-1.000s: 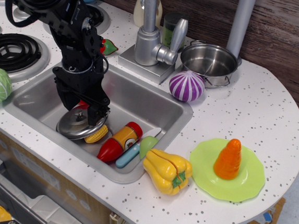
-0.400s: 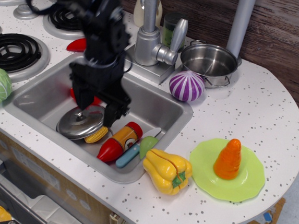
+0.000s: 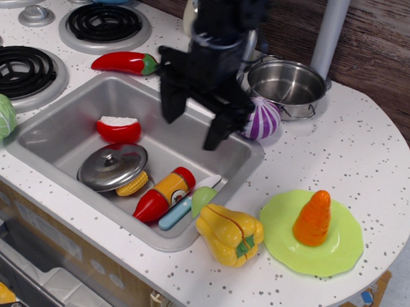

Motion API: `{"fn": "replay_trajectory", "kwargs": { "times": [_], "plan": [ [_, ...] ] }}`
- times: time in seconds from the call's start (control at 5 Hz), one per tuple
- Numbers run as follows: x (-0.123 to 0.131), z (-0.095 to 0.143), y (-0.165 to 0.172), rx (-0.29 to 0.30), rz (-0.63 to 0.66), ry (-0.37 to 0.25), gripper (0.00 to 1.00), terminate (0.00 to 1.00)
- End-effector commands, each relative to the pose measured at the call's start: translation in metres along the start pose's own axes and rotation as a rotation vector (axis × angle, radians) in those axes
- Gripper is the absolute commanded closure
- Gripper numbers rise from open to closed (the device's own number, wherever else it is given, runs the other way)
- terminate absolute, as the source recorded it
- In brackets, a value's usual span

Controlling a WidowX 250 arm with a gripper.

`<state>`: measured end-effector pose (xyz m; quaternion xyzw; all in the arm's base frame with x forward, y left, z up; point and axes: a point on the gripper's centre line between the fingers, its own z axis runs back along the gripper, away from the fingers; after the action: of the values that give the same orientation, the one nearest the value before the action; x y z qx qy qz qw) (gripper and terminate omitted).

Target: Take carrot off plate

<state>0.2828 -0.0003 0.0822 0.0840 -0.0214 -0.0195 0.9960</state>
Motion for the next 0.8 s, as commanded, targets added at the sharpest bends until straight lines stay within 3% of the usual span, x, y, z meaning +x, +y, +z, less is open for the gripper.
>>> {"fn": "replay_trajectory", "kwargs": {
  "times": [0.0, 0.2, 0.6],
  "plan": [
    [0.015, 0.042, -0.045, 0.009, 0.034, -0.075, 0.0, 0.0],
    [0.018, 0.047, -0.071, 0.016, 0.047, -0.096, 0.0, 0.0],
    [0.026, 0.027, -0.098, -0.066, 0.036, -0.133, 0.0, 0.0]
  ]
}}
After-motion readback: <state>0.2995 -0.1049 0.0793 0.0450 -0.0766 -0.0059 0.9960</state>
